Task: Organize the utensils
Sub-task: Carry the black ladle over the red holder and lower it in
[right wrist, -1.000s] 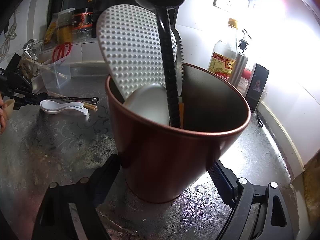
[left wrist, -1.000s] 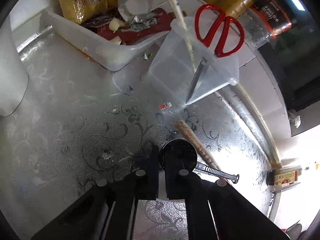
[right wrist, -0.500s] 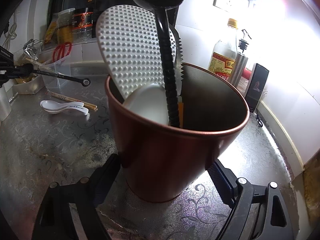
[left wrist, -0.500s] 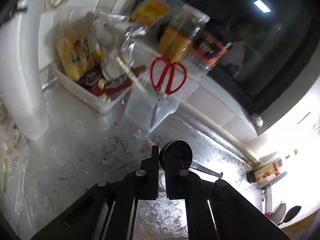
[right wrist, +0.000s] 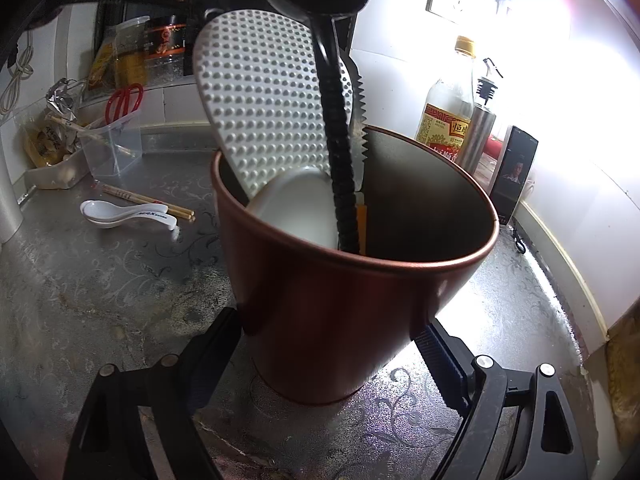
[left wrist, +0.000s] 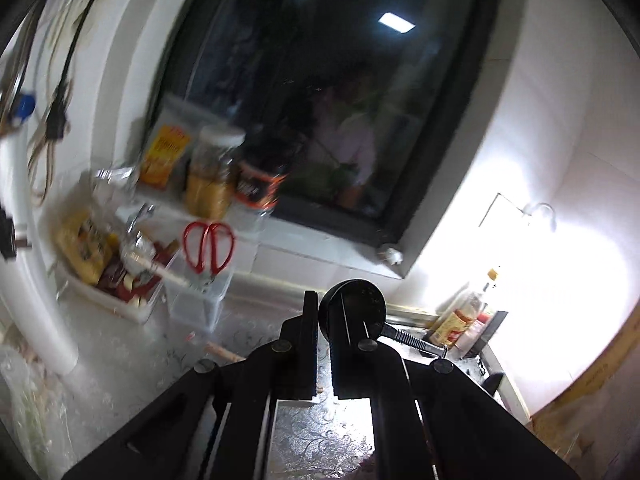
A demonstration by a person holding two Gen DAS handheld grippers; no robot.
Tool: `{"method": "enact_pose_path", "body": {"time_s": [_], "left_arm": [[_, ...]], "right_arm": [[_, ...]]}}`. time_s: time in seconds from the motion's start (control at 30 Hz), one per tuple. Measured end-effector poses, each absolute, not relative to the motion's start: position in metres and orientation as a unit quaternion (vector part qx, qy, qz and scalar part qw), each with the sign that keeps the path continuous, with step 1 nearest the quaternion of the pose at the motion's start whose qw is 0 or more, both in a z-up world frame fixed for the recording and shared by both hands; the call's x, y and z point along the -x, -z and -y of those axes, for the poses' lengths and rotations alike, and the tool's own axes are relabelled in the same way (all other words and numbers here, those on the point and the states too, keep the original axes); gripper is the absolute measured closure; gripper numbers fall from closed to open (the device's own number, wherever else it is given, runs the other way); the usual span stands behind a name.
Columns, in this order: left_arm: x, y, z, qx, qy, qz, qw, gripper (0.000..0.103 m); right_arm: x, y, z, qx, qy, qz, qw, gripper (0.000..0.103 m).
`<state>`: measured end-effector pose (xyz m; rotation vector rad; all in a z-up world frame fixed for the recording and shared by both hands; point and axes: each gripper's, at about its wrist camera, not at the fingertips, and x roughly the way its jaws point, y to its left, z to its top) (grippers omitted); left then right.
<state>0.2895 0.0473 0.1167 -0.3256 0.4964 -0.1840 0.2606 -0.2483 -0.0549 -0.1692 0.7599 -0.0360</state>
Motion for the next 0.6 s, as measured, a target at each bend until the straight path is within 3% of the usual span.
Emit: {"method": "enact_pose_path", "body": {"time_s": [0.6], "left_arm": [[-0.272,-0.136,0.025,0.030,0.131,-0.225,0.965,0.099]], "right_arm": [[-0.261,0.055,0.248,0.082,0.018,-0.370,0.925,0.014]]}}
